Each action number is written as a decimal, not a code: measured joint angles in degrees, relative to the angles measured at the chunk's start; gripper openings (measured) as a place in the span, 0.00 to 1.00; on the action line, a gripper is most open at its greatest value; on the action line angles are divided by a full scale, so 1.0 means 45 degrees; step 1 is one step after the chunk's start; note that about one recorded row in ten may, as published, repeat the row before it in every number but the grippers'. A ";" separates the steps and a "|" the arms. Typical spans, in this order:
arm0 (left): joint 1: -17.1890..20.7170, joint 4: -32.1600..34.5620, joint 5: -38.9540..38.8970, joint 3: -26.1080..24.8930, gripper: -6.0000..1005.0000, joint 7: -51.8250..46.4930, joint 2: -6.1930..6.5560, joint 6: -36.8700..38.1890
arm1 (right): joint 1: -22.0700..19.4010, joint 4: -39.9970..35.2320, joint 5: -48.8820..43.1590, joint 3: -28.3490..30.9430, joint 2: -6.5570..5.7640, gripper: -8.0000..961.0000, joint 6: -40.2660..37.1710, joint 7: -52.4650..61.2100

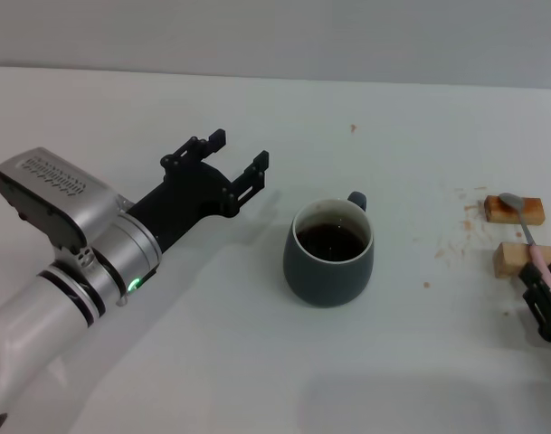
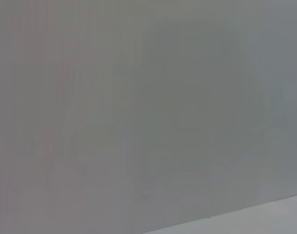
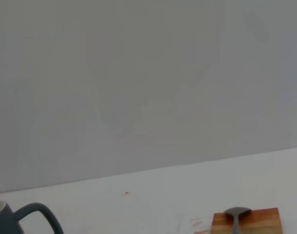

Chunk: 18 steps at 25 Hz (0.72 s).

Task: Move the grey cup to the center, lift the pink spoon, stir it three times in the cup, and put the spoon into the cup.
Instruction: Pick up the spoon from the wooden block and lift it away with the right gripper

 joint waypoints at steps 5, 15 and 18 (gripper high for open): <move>0.0116 -0.0005 0.0000 0.0000 0.69 0.0001 0.0000 0.0025 | 0.0006 0.0000 -0.0019 -0.0056 0.0000 0.28 -0.0036 0.0001; 0.0277 -0.0154 0.0002 -0.0001 0.69 0.0001 0.0036 0.0030 | -0.0029 0.0090 -0.0031 -0.0082 0.0001 0.25 -0.0052 0.0004; 0.0310 -0.0154 0.0002 -0.0001 0.69 0.0001 0.0026 0.0018 | -0.0032 0.0098 -0.0032 -0.0080 0.0001 0.24 -0.0066 0.0019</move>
